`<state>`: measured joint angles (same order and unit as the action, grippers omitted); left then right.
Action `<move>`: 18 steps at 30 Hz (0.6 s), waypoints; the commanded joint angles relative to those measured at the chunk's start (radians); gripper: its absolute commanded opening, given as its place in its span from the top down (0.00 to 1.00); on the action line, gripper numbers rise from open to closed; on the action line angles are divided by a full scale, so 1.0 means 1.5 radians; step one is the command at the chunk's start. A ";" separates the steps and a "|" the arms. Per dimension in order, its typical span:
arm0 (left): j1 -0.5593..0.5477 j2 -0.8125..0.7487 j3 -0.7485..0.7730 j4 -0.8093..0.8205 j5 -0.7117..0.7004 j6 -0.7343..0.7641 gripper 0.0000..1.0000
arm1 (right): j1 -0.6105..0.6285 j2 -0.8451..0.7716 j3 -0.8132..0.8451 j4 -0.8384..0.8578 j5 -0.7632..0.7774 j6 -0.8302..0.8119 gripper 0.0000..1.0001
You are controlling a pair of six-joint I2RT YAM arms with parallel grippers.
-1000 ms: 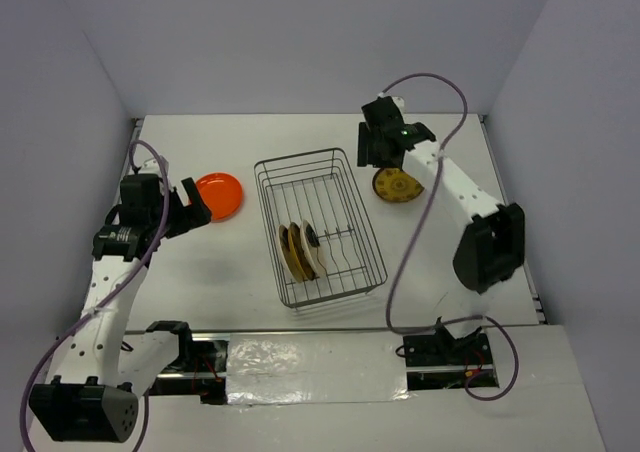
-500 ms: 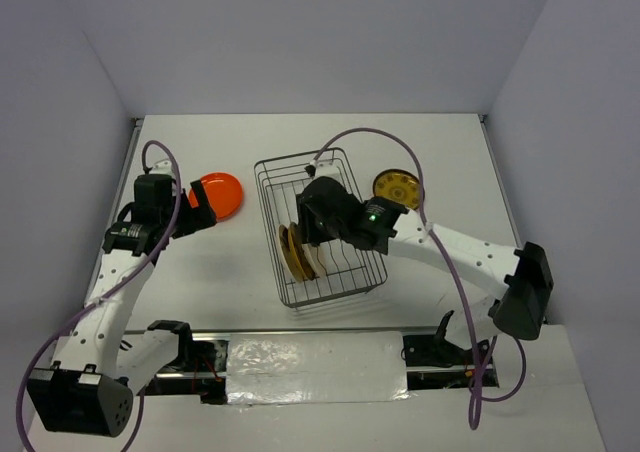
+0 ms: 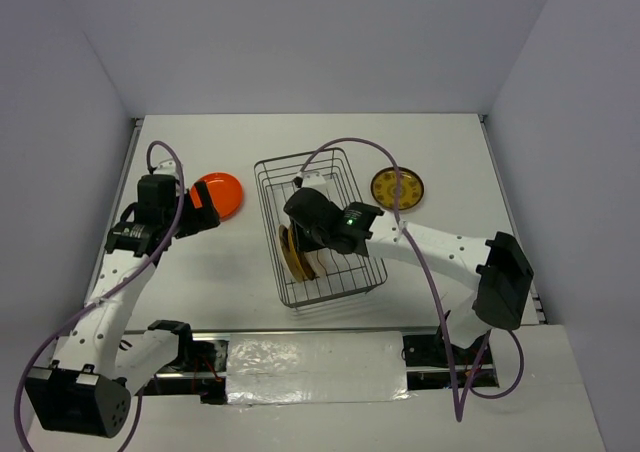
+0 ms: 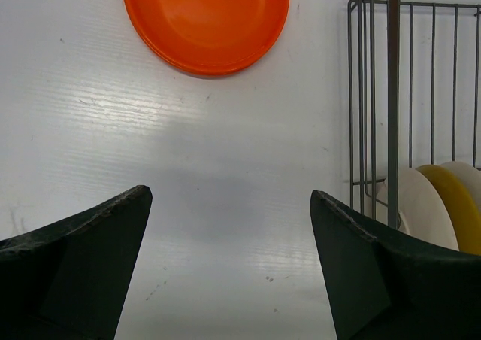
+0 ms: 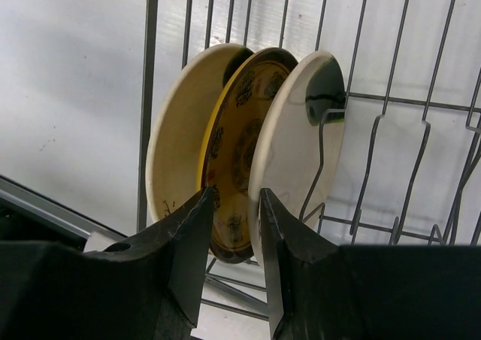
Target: Unload the plates from the dish rack
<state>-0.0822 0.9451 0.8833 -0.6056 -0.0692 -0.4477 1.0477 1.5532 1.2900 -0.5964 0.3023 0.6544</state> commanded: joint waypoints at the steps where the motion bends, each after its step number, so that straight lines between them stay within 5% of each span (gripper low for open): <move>1: -0.009 -0.010 0.002 0.021 -0.001 0.005 0.01 | 0.012 0.013 0.030 0.013 0.009 0.009 0.62; 14: -0.037 -0.012 0.002 0.013 -0.021 -0.001 0.00 | 0.038 0.005 0.050 -0.011 0.071 0.023 0.62; 18: -0.043 -0.013 0.002 0.012 -0.027 -0.002 0.01 | 0.035 0.027 0.054 -0.030 0.084 0.030 0.69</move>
<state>-0.1371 0.9447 0.8829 -0.6060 -0.0895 -0.4484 1.0935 1.5764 1.3258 -0.6292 0.3870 0.6758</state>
